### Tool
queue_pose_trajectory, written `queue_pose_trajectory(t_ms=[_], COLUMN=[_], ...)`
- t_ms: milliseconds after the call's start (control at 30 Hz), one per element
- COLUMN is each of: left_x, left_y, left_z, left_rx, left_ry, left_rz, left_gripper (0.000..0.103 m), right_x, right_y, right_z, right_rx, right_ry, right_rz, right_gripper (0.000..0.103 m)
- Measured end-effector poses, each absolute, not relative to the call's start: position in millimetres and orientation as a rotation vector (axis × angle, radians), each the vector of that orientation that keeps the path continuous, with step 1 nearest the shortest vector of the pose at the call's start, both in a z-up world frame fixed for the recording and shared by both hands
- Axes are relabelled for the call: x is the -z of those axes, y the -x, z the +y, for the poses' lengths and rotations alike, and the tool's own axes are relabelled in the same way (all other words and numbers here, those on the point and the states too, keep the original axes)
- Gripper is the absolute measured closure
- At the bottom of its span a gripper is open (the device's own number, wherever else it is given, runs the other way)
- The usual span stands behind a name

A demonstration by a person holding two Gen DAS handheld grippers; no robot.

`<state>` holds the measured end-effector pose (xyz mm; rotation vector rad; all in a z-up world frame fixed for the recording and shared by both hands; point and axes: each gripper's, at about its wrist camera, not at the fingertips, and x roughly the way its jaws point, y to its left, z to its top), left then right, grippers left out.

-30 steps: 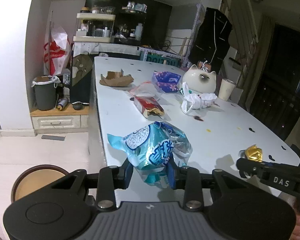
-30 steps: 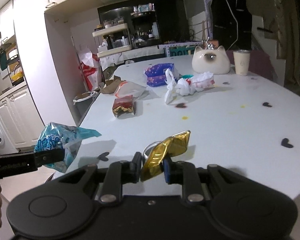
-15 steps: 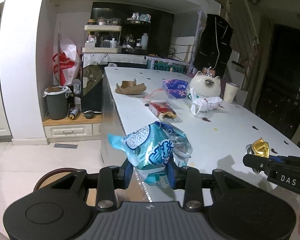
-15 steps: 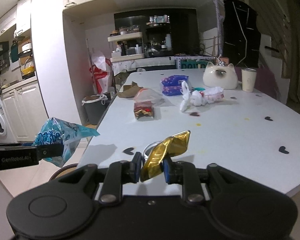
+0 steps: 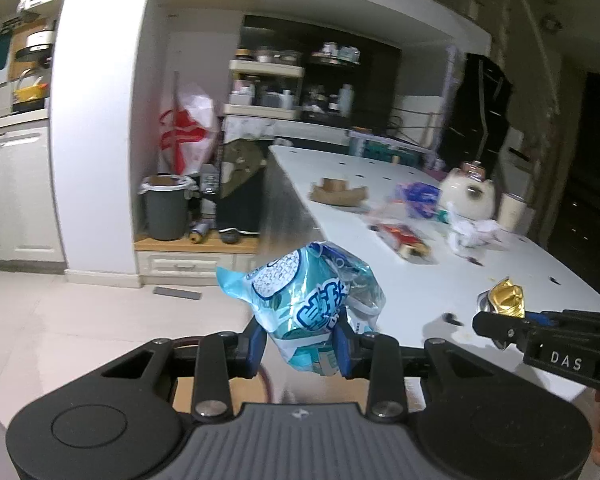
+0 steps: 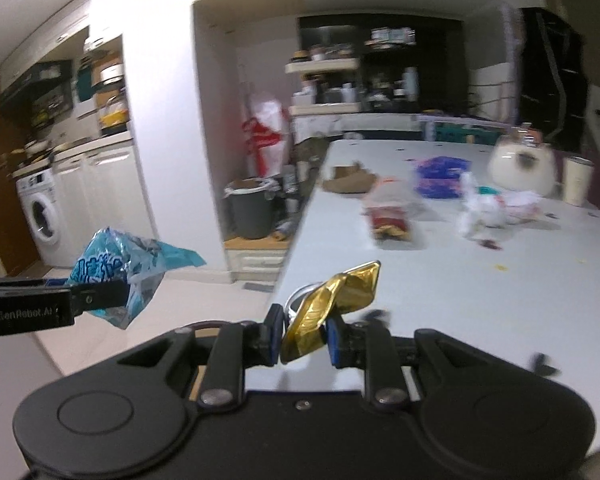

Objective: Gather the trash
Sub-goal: 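Carry the blue bag and gold wrapper with both tools over the wastebasket, then open both tools to drop the bag and wrapper into the wastebasket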

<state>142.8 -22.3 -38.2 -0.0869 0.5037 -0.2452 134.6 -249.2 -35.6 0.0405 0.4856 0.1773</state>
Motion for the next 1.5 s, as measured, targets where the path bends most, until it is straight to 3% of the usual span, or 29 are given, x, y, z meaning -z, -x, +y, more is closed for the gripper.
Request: queue_pose_trajectory(t_ms=[333,933,1500], left_x=[54.9,134.1,220.6], left_y=[-178.1,-305.7,-388.8], left_z=[40.2,104.6,101.6], left_rx=[0.133,0.053,0.080], left_ry=[0.111,0.154,0.137], left_rz=[0.569,0.925,1.210], left_gripper=[0.067,0.067,0.066], right_x=[49.3,139.3,201.2], right_y=[-202.7,-368.2,-410.9], right_z=[-177.6,-90.4,-55.1], right_rx=[-0.350,-0.496,-0.507], right_ry=[0.007,0.027,0.269], right_rz=[0.585,1.025,1.271], right_gripper=[0.080,0.080,0.080])
